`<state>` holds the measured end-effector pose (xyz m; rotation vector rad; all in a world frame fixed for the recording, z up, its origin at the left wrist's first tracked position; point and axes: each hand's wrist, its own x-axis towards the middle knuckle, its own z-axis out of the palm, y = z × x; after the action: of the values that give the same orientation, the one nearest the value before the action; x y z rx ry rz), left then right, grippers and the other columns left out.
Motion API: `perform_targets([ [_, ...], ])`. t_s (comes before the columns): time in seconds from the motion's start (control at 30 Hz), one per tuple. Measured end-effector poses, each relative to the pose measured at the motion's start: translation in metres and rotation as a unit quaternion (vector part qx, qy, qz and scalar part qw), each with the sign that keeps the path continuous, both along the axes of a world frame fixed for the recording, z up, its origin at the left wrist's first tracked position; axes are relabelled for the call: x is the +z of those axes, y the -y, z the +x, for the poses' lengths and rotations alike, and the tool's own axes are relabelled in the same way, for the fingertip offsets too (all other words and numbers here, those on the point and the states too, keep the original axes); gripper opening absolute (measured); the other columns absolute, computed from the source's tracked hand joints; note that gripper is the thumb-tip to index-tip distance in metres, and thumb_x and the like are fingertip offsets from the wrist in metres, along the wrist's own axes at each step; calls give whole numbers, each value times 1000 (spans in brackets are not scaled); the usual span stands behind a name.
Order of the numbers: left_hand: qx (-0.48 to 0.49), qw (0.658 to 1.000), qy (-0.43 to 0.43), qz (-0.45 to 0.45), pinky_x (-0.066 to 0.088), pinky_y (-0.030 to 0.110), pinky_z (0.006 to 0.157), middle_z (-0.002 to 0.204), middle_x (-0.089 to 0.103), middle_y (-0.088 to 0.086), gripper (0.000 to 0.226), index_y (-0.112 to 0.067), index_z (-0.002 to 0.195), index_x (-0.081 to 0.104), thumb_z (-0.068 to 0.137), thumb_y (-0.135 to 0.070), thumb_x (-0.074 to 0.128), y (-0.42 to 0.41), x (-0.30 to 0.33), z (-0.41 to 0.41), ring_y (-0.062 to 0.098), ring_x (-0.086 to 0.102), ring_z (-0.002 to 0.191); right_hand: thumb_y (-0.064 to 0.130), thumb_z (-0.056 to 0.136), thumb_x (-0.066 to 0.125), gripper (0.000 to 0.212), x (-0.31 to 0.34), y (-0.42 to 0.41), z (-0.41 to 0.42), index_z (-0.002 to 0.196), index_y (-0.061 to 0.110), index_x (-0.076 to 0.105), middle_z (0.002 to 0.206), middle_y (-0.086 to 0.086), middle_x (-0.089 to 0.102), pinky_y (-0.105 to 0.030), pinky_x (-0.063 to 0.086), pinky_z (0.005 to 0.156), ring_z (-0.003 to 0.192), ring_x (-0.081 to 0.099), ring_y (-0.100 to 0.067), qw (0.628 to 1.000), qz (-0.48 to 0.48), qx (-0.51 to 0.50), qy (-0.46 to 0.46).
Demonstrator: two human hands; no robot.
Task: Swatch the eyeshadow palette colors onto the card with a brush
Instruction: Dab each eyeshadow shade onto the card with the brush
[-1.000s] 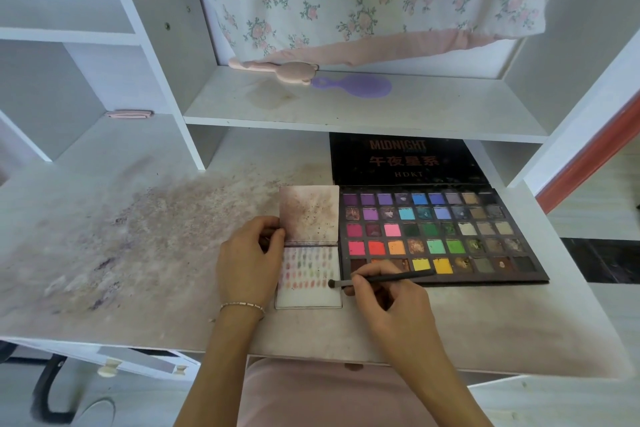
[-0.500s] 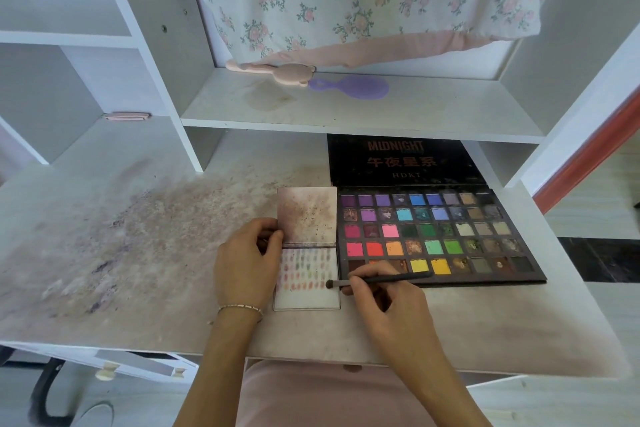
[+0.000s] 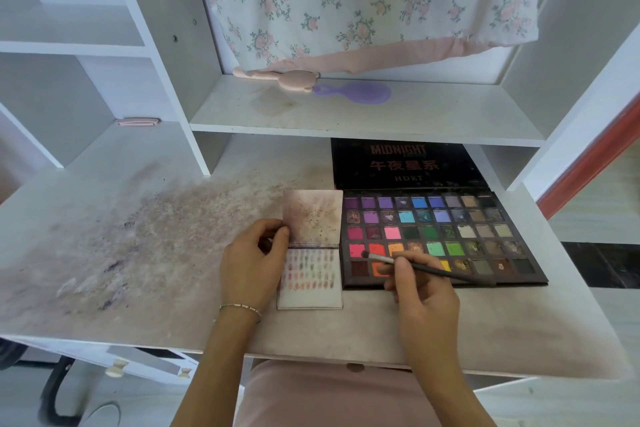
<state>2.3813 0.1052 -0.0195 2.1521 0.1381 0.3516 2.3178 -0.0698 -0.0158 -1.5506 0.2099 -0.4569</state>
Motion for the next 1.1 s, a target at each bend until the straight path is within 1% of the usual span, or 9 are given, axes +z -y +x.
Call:
perform_targets([
  [0.2, -61, 980, -1, -189, 42, 2, 66, 81, 70, -17, 35, -29, 79, 69, 92, -40, 39, -10, 18, -10, -6, 60, 79, 20, 93, 41, 17, 2, 3, 1, 86, 15, 56, 71, -2, 62, -10, 44, 52, 58, 56, 1, 998, 50, -28, -11],
  [0.33, -61, 975, -39, -212, 43, 12, 76, 75, 71, -14, 47, -27, 68, 72, 78, -55, 35, -17, 26, -13, -1, 63, 78, 21, 94, 38, 21, 4, 3, 1, 84, 13, 55, 74, -7, 60, -8, 44, 52, 57, 55, 3, 998, 66, -22, -10],
  [0.4, -108, 978, -54, -171, 44, 9, 74, 76, 71, -14, 42, -30, 64, 72, 78, -53, 40, -19, 32, -17, 0, 63, 79, 22, 95, 37, 23, 3, 4, 0, 83, 12, 55, 74, -8, 61, -8, 44, 53, 57, 55, 2, 997, 68, -21, -11],
  [0.5, -185, 980, -73, -20, 42, 10, 71, 81, 67, -19, 32, -34, 68, 69, 78, -59, 51, -20, 32, -29, -1, 59, 82, 29, 95, 37, 26, 1, 6, 0, 79, 18, 54, 66, 2, 63, -12, 45, 51, 56, 54, -3, 995, 86, -41, -8],
  [0.57, -207, 973, -35, 97, 40, 12, 77, 83, 62, -23, 32, -36, 77, 67, 71, -61, 49, -18, 26, -40, -4, 53, 89, 29, 96, 36, 28, 0, 9, 1, 77, 20, 54, 65, 5, 64, -14, 45, 50, 56, 54, -4, 993, 110, -52, -5],
  [0.67, -225, 955, 30, 189, 35, 16, 87, 99, 57, -22, 39, -31, 93, 68, 71, -59, 51, -13, 14, -54, -4, 44, 99, 26, 97, 36, 29, 2, 10, 2, 77, 22, 56, 62, 6, 62, -13, 45, 49, 54, 53, -3, 992, 116, -44, 1],
  [0.77, -220, 944, 55, 239, 36, 27, 87, 107, 59, -15, 39, -28, 99, 67, 74, -54, 51, -16, 6, -57, 1, 41, 105, 22, 97, 37, 29, 3, 7, 0, 78, 22, 59, 58, 5, 57, -14, 42, 47, 51, 49, -4, 999, 54, 1, -7],
  [0.97, -211, 937, 35, 275, 32, 33, 93, 124, 55, -16, 42, -31, 112, 62, 82, -46, 37, -37, -1, -42, 14, 42, 118, 20, 92, 49, 18, 13, 2, 14, 90, 30, 63, 56, 9, 55, -12, 45, 49, 52, 50, 1, 990, -75, 113, -50],
  [1.1, -176, 939, -11, 294, 29, 33, 91, 131, 36, -29, 43, -37, 119, 55, 85, -44, 31, -64, -2, -15, 12, 35, 119, 22, 89, 55, 13, 22, -25, 43, 81, 31, 58, 61, 7, 55, -18, 47, 56, 57, 52, -1, 959, -194, 189, -81],
])
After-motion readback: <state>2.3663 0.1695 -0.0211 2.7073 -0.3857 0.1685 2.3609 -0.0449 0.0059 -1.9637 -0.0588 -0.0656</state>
